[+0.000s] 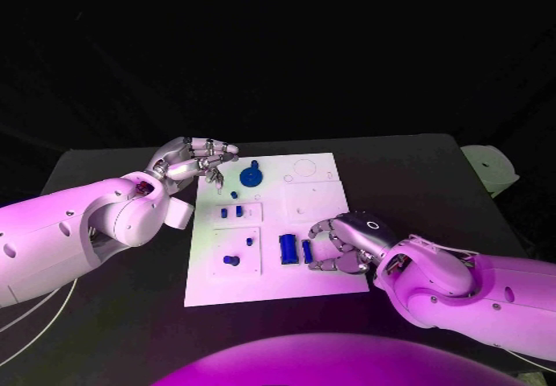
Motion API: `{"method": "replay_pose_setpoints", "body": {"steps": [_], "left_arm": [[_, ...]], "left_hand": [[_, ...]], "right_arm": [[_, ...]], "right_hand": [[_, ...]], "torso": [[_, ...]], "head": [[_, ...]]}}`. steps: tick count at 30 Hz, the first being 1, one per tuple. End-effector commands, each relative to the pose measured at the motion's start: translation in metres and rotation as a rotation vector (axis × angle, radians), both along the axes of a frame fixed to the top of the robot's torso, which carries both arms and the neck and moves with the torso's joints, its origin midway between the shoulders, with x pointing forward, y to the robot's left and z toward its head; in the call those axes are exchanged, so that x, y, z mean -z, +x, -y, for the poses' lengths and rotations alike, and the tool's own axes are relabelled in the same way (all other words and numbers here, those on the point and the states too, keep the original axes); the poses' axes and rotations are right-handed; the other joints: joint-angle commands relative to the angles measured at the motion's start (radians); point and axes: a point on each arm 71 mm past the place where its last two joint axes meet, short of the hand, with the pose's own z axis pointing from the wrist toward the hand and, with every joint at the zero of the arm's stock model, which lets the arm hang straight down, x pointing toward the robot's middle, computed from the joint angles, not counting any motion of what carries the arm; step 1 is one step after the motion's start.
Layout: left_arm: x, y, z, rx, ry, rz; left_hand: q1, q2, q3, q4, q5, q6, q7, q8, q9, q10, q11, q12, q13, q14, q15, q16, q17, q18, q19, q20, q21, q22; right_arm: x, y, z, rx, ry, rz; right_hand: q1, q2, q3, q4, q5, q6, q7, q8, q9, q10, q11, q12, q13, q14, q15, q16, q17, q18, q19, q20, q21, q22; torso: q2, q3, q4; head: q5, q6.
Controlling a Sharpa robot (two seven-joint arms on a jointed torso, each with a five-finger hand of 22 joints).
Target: Assemble the parts on the task board
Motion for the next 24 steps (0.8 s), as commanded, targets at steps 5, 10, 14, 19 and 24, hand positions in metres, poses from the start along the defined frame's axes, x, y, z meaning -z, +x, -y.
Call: {"method": "replay_pose_setpoints", "body": {"steps": [5, 10, 14, 19, 24], "left_arm": [[-0.001, -0.001, 0.002, 0.018, -0.006, 0.004], [-0.001, -0.001, 0.002, 0.018, -0.006, 0.004], [-0.001, -0.001, 0.002, 0.019, -0.006, 0.004], [-0.001, -0.001, 0.002, 0.02, -0.007, 0.003], [-0.001, -0.001, 0.003, 0.021, -0.007, 0.003]], "left_hand": [[-0.006, -0.007, -0.001, 0.004, 0.004, -0.005, -0.001, 0.006, 0.001, -0.01, 0.0, 0.003, -0.001, -0.002, 0.002, 0.003, -0.001, 0.016, -0.002, 0.005, -0.004, -0.002], [-0.006, -0.007, -0.001, 0.004, 0.004, -0.005, -0.001, 0.006, 0.001, -0.01, 0.0, 0.003, -0.001, -0.002, 0.002, 0.003, -0.001, 0.016, -0.002, 0.005, -0.004, -0.002], [-0.006, -0.007, -0.001, 0.004, 0.004, -0.005, -0.001, 0.006, 0.001, -0.01, 0.0, 0.003, -0.001, -0.002, 0.002, 0.003, -0.001, 0.016, -0.002, 0.005, -0.004, -0.002], [-0.006, -0.007, -0.001, 0.004, 0.004, -0.005, -0.001, 0.006, 0.001, -0.01, 0.0, 0.003, -0.001, -0.002, 0.002, 0.003, -0.001, 0.016, -0.002, 0.005, -0.004, -0.002], [-0.006, -0.007, -0.001, 0.004, 0.004, -0.005, -0.001, 0.006, 0.001, -0.01, 0.0, 0.003, -0.001, -0.002, 0.002, 0.003, -0.001, 0.016, -0.002, 0.005, -0.004, -0.002]], "right_arm": [[-0.004, 0.003, 0.01, 0.049, 0.069, -0.012], [-0.005, 0.004, 0.014, 0.067, 0.094, -0.011], [-0.004, 0.005, 0.015, 0.072, 0.092, -0.027], [0.0, 0.006, 0.013, 0.074, 0.069, -0.05], [0.003, 0.008, 0.01, 0.074, 0.046, -0.065]], "right_hand": [[0.013, 0.052, -0.035, -0.003, -0.056, 0.078, -0.044, 0.16, 0.054, 0.009, -0.041, 0.016, 0.123, 0.092, -0.032, -0.004, 0.219, -0.014, 0.106, -0.025, 0.005, 0.263], [0.017, 0.073, -0.073, 0.001, -0.123, 0.041, -0.111, 0.554, 0.301, 0.028, -0.096, 0.038, 0.136, 0.094, -0.083, -0.003, 0.223, -0.014, 0.106, -0.069, 0.005, 0.263], [0.029, 0.091, -0.083, -0.003, -0.125, 0.011, -0.141, 0.724, 0.408, 0.04, -0.124, 0.051, 0.145, 0.095, -0.101, -0.002, 0.225, -0.014, 0.106, -0.09, 0.005, 0.263], [0.038, 0.096, -0.086, -0.004, -0.124, 0.011, -0.149, 0.762, 0.43, 0.047, -0.131, 0.059, 0.151, 0.095, -0.107, -0.001, 0.227, -0.014, 0.106, -0.096, 0.005, 0.263], [0.041, 0.097, -0.087, -0.004, -0.122, 0.01, -0.15, 0.765, 0.432, 0.048, -0.132, 0.06, 0.152, 0.096, -0.107, -0.001, 0.228, -0.014, 0.106, -0.097, 0.005, 0.263]], "torso": [[0.0, 0.0002, -0.0001], [0.0, -0.0005, 0.0007], [0.0, -0.0006, 0.0008], [0.0, -0.0011, 0.0002], [0.0, -0.0017, 0.0017]], "head": [[0.0, 0.0], [0.0, -0.001], [0.001, -0.001], [0.002, -0.002], [0.001, -0.002]]}}
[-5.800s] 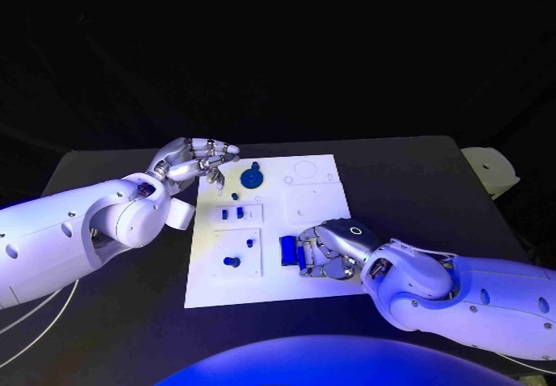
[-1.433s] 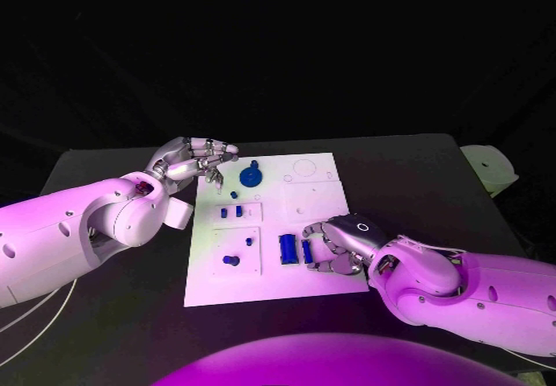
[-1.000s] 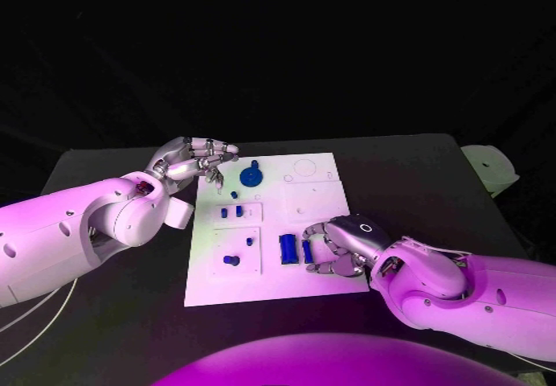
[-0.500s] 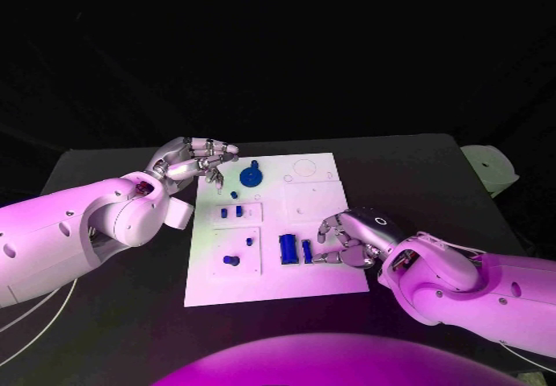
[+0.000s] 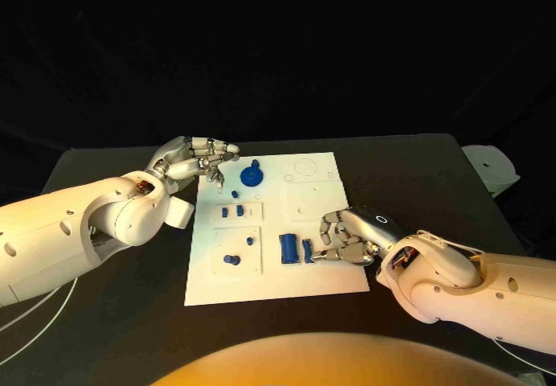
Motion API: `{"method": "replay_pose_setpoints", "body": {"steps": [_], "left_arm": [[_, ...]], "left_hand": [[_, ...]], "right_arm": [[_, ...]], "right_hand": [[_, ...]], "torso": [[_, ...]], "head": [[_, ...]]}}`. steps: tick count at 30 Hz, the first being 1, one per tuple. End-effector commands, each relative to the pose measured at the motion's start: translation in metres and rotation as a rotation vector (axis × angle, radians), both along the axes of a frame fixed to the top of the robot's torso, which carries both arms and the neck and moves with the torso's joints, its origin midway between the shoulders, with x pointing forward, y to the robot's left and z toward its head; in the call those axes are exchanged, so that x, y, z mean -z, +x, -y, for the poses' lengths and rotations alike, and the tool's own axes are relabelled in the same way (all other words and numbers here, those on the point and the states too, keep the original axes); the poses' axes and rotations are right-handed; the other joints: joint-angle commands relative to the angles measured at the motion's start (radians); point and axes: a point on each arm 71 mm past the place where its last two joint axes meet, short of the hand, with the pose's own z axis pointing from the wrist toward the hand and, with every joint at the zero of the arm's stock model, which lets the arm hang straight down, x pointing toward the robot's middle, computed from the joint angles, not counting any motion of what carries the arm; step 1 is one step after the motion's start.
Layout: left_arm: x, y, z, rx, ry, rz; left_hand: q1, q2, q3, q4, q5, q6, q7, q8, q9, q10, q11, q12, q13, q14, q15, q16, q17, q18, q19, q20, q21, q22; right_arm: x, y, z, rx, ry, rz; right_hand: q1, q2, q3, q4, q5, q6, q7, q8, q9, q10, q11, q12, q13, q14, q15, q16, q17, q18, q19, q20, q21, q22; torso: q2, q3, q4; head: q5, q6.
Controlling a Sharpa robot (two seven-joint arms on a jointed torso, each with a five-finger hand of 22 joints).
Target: Assemble the parts on the task board
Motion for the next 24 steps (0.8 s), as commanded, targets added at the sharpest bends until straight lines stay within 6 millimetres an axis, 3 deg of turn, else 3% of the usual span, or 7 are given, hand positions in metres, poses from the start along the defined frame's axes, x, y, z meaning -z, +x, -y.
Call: {"method": "replay_pose_setpoints", "body": {"steps": [1, 8, 24], "left_arm": [[-0.0009, -0.0009, 0.0028, 0.021, -0.008, 0.004], [-0.0009, -0.0008, 0.0024, 0.02, -0.008, 0.004], [-0.0009, -0.0008, 0.0015, 0.018, -0.003, 0.006]], "left_hand": [[-0.006, -0.007, -0.001, 0.004, 0.004, -0.005, -0.001, 0.006, 0.002, -0.01, 0.0, 0.003, -0.001, -0.002, 0.002, 0.003, -0.001, 0.016, -0.002, 0.005, -0.004, -0.002], [-0.006, -0.007, -0.001, 0.004, 0.004, -0.005, -0.001, 0.006, 0.002, -0.01, 0.0, 0.003, -0.001, -0.002, 0.002, 0.003, -0.001, 0.016, -0.002, 0.005, -0.004, -0.002], [-0.006, -0.007, -0.001, 0.004, 0.004, -0.005, -0.001, 0.006, 0.002, -0.01, 0.0, 0.003, -0.001, -0.002, 0.002, 0.003, -0.001, 0.016, -0.002, 0.005, -0.004, -0.002]], "right_arm": [[0.0046, 0.0013, -0.0019, 0.0, -0.034, -0.032], [0.008, 0.0024, -0.0055, -0.009, -0.056, -0.036], [0.011, 0.0042, -0.0096, -0.004, -0.091, -0.03]], "right_hand": [[0.004, 0.009, -0.003, 0.0, 0.0, 0.0, -0.01, 0.006, 0.001, 0.01, -0.009, 0.005, 0.151, 0.097, -0.005, -0.001, 0.228, -0.014, 0.105, -0.009, 0.005, 0.263], [0.021, 0.009, -0.004, -0.002, 0.003, -0.001, -0.015, 0.026, 0.012, 0.014, -0.013, 0.01, 0.155, 0.098, -0.009, 0.001, 0.231, -0.014, 0.105, -0.012, 0.005, 0.263], [0.028, 0.012, -0.003, -0.001, 0.01, -0.002, -0.017, 0.035, 0.017, 0.014, -0.015, 0.01, 0.155, 0.098, -0.011, 0.001, 0.231, -0.014, 0.105, -0.014, 0.005, 0.263]], "torso": [[0.0, -0.0007, 0.0013], [0.0, 0.0001, -0.0003], [0.001, 0.0008, 0.0]], "head": [[-0.001, -0.001], [0.001, -0.004], [0.002, -0.005]]}}
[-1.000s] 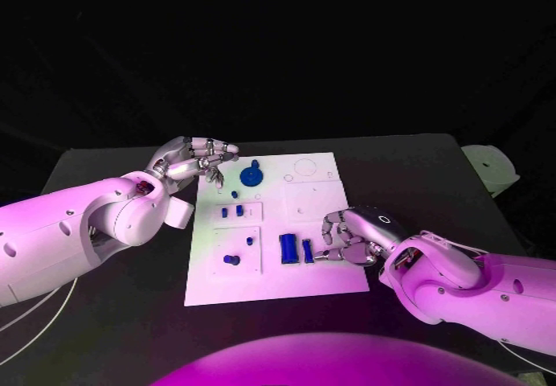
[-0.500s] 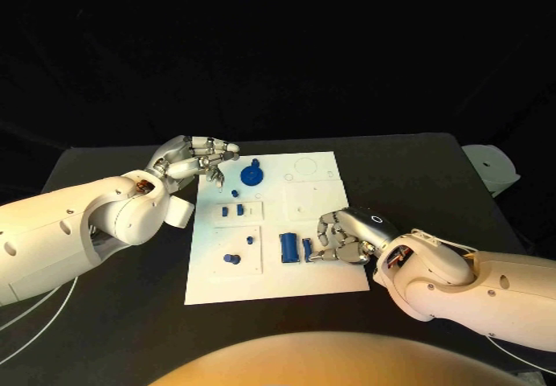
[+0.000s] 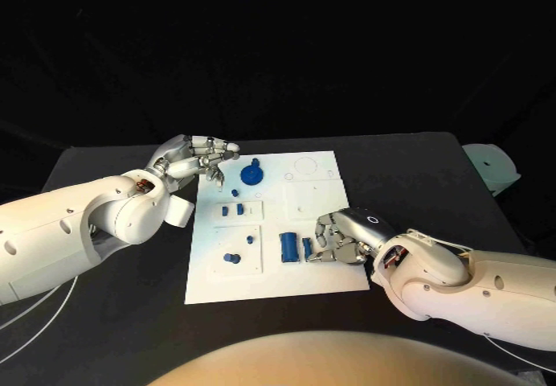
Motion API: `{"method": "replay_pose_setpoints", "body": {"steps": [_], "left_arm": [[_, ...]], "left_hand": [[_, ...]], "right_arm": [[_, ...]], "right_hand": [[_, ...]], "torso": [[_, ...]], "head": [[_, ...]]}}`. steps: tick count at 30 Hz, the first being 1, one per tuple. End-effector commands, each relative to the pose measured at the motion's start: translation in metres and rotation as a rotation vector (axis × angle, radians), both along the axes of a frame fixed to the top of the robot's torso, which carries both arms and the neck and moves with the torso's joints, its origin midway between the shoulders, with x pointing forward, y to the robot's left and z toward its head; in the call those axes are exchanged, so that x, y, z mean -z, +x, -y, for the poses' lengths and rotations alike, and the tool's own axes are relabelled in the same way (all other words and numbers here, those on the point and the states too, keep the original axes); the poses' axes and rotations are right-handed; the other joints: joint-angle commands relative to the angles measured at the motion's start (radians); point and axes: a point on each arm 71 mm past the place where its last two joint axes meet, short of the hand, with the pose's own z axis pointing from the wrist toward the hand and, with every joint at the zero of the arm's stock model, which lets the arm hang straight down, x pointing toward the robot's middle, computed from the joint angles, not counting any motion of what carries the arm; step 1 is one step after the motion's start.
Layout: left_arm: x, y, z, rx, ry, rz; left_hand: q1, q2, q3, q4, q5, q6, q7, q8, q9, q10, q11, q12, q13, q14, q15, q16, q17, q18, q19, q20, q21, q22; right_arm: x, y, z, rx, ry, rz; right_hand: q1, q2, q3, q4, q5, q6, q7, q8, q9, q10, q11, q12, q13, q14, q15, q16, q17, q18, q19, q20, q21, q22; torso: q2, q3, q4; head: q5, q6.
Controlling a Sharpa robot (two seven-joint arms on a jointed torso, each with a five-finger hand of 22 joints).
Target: Assemble the parts on the task board
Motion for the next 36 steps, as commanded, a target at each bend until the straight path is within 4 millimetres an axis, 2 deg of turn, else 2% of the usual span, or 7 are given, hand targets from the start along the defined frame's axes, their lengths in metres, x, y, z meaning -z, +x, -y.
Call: {"method": "replay_pose_setpoints", "body": {"steps": [1, 6, 15, 23, 29, 36], "left_arm": [[-0.001, -0.0007, 0.002, 0.018, -0.004, 0.006], [-0.001, -0.0008, 0.0022, 0.019, -0.004, 0.006], [-0.001, -0.0008, 0.0024, 0.019, -0.004, 0.006], [-0.001, -0.0008, 0.0023, 0.02, -0.004, 0.005], [-0.0009, -0.0007, 0.0024, 0.021, -0.004, 0.005], [-0.0007, -0.0004, 0.0026, 0.022, -0.004, 0.005]], "left_hand": [[-0.006, -0.007, -0.001, 0.004, 0.004, -0.005, -0.001, 0.006, 0.002, -0.006, -0.003, 0.003, -0.001, -0.002, 0.002, 0.003, -0.001, 0.016, -0.002, 0.005, -0.004, -0.002], [-0.006, -0.007, -0.001, 0.004, 0.004, -0.005, -0.001, 0.006, 0.002, -0.006, -0.003, 0.003, -0.001, -0.002, 0.002, 0.003, -0.001, 0.016, -0.002, 0.005, -0.004, -0.002], [-0.006, -0.007, 0.0, 0.007, 0.004, -0.007, -0.001, 0.009, 0.003, -0.009, -0.003, 0.008, -0.003, -0.003, 0.003, 0.005, -0.002, 0.016, -0.002, 0.006, -0.005, -0.003], [-0.006, -0.007, 0.0, 0.007, 0.004, -0.007, -0.001, 0.009, 0.003, -0.009, -0.003, 0.008, -0.003, -0.003, 0.003, 0.005, -0.002, 0.016, -0.002, 0.006, -0.005, -0.003], [-0.006, -0.007, 0.0, 0.007, 0.004, -0.007, -0.001, 0.009, 0.003, -0.009, -0.003, 0.008, -0.003, -0.003, 0.003, 0.005, -0.002, 0.016, -0.002, 0.006, -0.005, -0.003], [-0.006, -0.007, 0.0, 0.007, 0.004, -0.007, -0.001, 0.009, 0.003, -0.009, -0.003, 0.008, -0.003, -0.003, 0.003, 0.005, -0.002, 0.016, -0.002, 0.006, -0.005, -0.003]], "right_arm": [[0.0025, 0.0005, 0.0004, -0.001, -0.042, -0.001], [0.0036, 0.002, 0.0005, 0.006, -0.051, 0.003], [0.0056, 0.003, -0.0024, -0.001, -0.052, -0.012], [0.0059, 0.0028, -0.0024, -0.002, -0.047, -0.019], [0.0037, 0.0007, -0.0014, -0.003, -0.018, -0.026], [-0.0033, -0.0039, 0.0024, -0.033, 0.077, -0.034]], "right_hand": [[0.011, 0.003, -0.003, -0.001, 0.005, 0.001, -0.006, 0.007, 0.002, 0.014, -0.008, 0.003, 0.154, 0.095, -0.007, 0.001, 0.232, -0.014, 0.105, -0.007, 0.005, 0.263], [0.014, 0.005, -0.003, -0.001, 0.009, 0.0, -0.007, 0.01, 0.003, 0.014, -0.008, 0.003, 0.154, 0.095, -0.008, 0.002, 0.232, -0.014, 0.105, -0.007, 0.005, 0.263], [0.012, 0.005, -0.006, 0.001, 0.01, -0.001, -0.008, 0.016, 0.006, 0.016, -0.009, 0.005, 0.155, 0.095, -0.009, 0.002, 0.233, -0.014, 0.105, -0.008, 0.005, 0.263], [0.011, 0.004, -0.007, 0.001, 0.009, -0.001, -0.008, 0.017, 0.007, 0.015, -0.009, 0.005, 0.155, 0.095, -0.009, 0.001, 0.231, -0.014, 0.105, -0.009, 0.005, 0.263], [0.011, 0.004, -0.008, 0.001, 0.009, -0.001, -0.008, 0.018, 0.007, 0.016, -0.009, 0.006, 0.156, 0.094, -0.009, 0.001, 0.231, -0.014, 0.105, -0.009, 0.005, 0.263], [0.007, 0.001, -0.012, 0.001, 0.012, -0.006, -0.008, 0.017, 0.007, 0.01, -0.009, -0.003, 0.149, 0.094, -0.009, -0.001, 0.228, -0.014, 0.105, -0.009, 0.005, 0.263]], "torso": [[0.0, 0.0, 0.0004], [0.0, 0.0, -0.0007], [0.0, -0.0004, 0.0016], [-0.001, -0.001, -0.0003], [-0.001, 0.0004, -0.0006], [-0.002, -0.0006, -0.0012]], "head": [[0.0, 0.0], [-0.001, 0.0], [-0.001, 0.0], [0.001, 0.0], [0.001, 0.0], [-0.002, 0.0]]}}
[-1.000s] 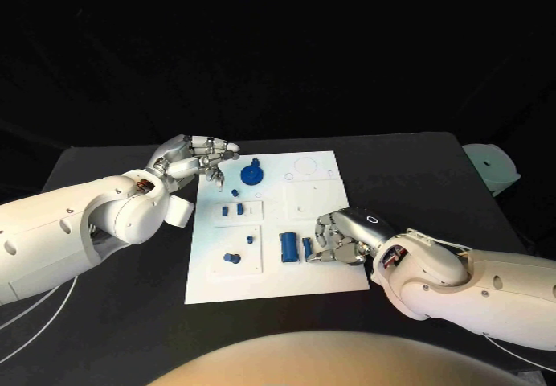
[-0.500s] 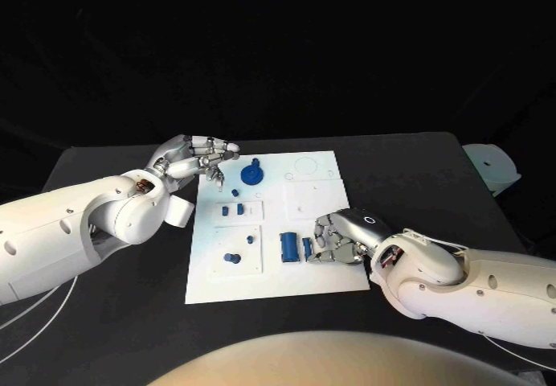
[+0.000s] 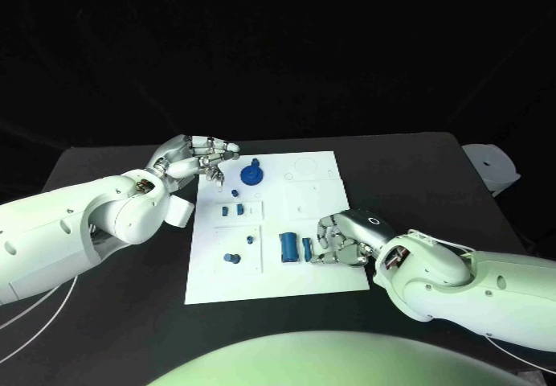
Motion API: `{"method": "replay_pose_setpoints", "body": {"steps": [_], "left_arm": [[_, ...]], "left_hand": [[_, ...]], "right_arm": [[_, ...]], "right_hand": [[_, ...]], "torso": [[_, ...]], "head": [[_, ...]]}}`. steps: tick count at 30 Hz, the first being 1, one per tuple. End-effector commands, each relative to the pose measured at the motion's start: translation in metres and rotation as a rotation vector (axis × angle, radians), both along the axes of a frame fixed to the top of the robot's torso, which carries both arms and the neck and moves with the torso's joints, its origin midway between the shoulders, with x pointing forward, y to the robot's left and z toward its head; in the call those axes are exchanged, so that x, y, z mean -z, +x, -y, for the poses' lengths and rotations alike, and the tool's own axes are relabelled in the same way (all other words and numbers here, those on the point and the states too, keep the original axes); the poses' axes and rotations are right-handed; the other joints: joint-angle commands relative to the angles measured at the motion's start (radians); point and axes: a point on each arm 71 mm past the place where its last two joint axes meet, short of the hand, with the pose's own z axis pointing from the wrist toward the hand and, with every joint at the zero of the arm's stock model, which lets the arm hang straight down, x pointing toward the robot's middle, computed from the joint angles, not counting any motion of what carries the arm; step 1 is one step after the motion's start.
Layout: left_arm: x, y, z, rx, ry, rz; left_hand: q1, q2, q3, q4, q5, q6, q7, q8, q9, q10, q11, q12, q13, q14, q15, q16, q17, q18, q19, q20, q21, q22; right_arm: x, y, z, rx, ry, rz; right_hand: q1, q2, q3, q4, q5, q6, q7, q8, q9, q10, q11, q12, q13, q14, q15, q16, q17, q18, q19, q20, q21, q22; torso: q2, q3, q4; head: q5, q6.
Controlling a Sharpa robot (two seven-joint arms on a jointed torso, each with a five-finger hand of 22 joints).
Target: Assemble the parts on the task board
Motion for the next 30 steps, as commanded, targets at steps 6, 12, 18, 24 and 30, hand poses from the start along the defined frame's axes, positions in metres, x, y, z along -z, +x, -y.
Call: {"method": "replay_pose_setpoints", "body": {"steps": [6, 12, 18, 24, 30], "left_arm": [[-0.001, 0.0, 0.003, 0.019, -0.008, 0.005], [0.0, 0.002, 0.004, 0.016, -0.01, 0.007], [0.002, 0.003, 0.005, 0.007, -0.021, 0.007], [0.005, 0.003, 0.004, -0.009, -0.035, 0.006], [0.011, 0.004, 0.001, -0.041, -0.068, -0.004]], "left_hand": [[-0.006, -0.007, 0.0, 0.007, 0.004, -0.007, -0.001, 0.002, 0.001, -0.006, 0.001, 0.004, -0.001, -0.003, 0.003, 0.005, -0.001, 0.016, -0.002, 0.006, -0.005, -0.001], [-0.007, -0.007, 0.0, 0.007, 0.004, -0.008, 0.0, 0.003, 0.001, -0.007, 0.001, 0.005, -0.001, -0.004, 0.003, 0.005, -0.004, 0.016, -0.002, 0.006, -0.006, -0.001], [-0.007, -0.007, 0.0, 0.008, 0.004, -0.008, 0.0, 0.003, 0.001, -0.007, 0.001, 0.005, -0.001, -0.007, 0.003, 0.003, -0.012, 0.016, -0.002, 0.006, -0.006, -0.001], [-0.008, -0.007, -0.001, 0.009, 0.004, -0.008, 0.0, 0.003, 0.001, -0.006, 0.001, 0.006, -0.001, -0.01, 0.003, 0.001, -0.018, 0.016, -0.002, 0.006, -0.006, -0.001], [-0.015, -0.008, -0.005, 0.016, 0.002, -0.011, -0.001, 0.004, 0.001, -0.004, 0.001, 0.01, -0.001, -0.014, 0.003, -0.001, -0.027, 0.016, -0.003, 0.007, -0.008, -0.002]], "right_arm": [[-0.018, 0.004, 0.011, -0.013, 0.272, -0.036], [-0.034, 0.026, 0.034, 0.106, 0.429, -0.08], [-0.043, 0.05, 0.055, 0.202, 0.496, -0.067], [-0.047, 0.063, 0.059, 0.217, 0.494, -0.036], [-0.046, 0.072, 0.054, 0.226, 0.544, -0.034]], "right_hand": [[0.008, 0.01, -0.009, 0.001, 0.024, -0.029, 0.002, -0.029, -0.02, -0.009, -0.001, -0.028, 0.134, 0.098, -0.003, 0.001, 0.232, -0.014, 0.105, -0.008, 0.005, 0.263], [0.051, 0.05, -0.021, -0.001, 0.052, -0.048, 0.026, -0.14, -0.09, -0.024, 0.018, -0.046, 0.121, 0.098, 0.013, -0.001, 0.23, -0.014, 0.105, 0.004, 0.005, 0.263], [0.094, 0.08, -0.048, -0.002, 0.059, -0.06, 0.07, -0.315, -0.199, -0.032, 0.055, -0.056, 0.114, 0.096, 0.043, -0.004, 0.225, -0.014, 0.105, 0.029, 0.005, 0.263], [0.151, 0.097, -0.056, -0.007, 0.052, -0.042, 0.085, -0.395, -0.248, -0.037, 0.068, -0.062, 0.109, 0.096, 0.055, -0.005, 0.225, -0.014, 0.105, 0.043, 0.005, 0.263], [0.163, 0.11, -0.06, -0.003, 0.047, -0.044, 0.093, -0.427, -0.263, -0.109, 0.075, -0.161, 0.034, 0.086, 0.061, -0.031, 0.19, 0.002, 0.079, 0.048, -0.074, 0.241]], "torso": [[-0.003, -0.001, -0.0021], [-0.01, -0.0032, -0.0065], [-0.019, -0.0052, -0.0055], [-0.024, -0.0047, -0.0052], [-0.032, -0.0063, -0.0097]], "head": [[-0.005, 0.009], [-0.011, 0.018], [-0.008, 0.024], [-0.009, 0.029], [-0.008, 0.062]]}}
